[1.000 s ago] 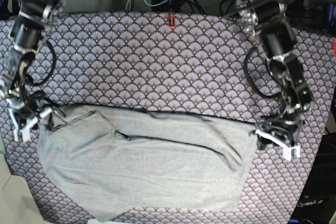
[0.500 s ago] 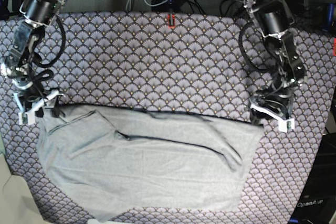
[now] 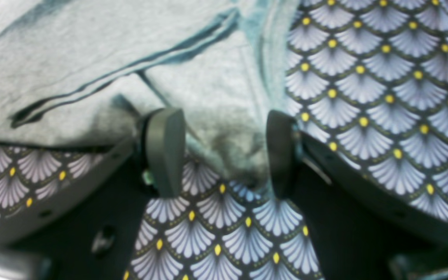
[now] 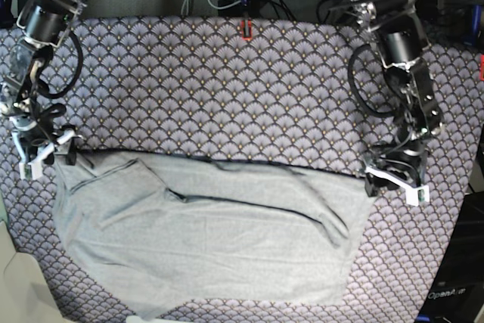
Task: Fold the T-shirt properly
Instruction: 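Regrasp the folded edge with both grippers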
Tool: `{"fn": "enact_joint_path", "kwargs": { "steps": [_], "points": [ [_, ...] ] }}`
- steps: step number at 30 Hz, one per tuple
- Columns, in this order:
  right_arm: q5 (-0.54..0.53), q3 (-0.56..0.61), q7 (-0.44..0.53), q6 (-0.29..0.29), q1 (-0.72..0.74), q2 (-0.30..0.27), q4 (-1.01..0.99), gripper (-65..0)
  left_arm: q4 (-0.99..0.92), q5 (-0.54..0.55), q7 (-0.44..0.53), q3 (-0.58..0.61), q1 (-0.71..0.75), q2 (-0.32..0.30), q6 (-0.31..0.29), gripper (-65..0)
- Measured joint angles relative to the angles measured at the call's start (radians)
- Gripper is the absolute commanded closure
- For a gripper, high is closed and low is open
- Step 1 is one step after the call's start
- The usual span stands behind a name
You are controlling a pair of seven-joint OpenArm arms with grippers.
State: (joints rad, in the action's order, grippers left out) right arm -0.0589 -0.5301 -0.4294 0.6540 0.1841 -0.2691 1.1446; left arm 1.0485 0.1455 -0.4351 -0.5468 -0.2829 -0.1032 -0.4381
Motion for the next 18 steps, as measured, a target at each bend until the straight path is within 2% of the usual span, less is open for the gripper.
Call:
{"fn": "enact_joint_path", "kwargs": {
  "steps": [8,13,18],
  "points": [
    [0.001,-0.002,0.000,0.000,-0.003,-0.002,-0.002,-34.6,-0.180,-0.002,-0.006,0.001,-0.073,-0.019,0.001,-31.0],
    [0.002,-0.002,0.000,0.000,-0.004,-0.003,-0.002,-34.6,-0.204,-0.002,0.085,0.003,-0.066,-0.016,0.001,-31.1],
    [0.000,-0.001,0.008,0.000,-0.019,-0.003,-0.002,-34.6,-0.205,-0.003,0.102,0.004,-0.068,-0.012,0.003,-31.1]
  ]
}}
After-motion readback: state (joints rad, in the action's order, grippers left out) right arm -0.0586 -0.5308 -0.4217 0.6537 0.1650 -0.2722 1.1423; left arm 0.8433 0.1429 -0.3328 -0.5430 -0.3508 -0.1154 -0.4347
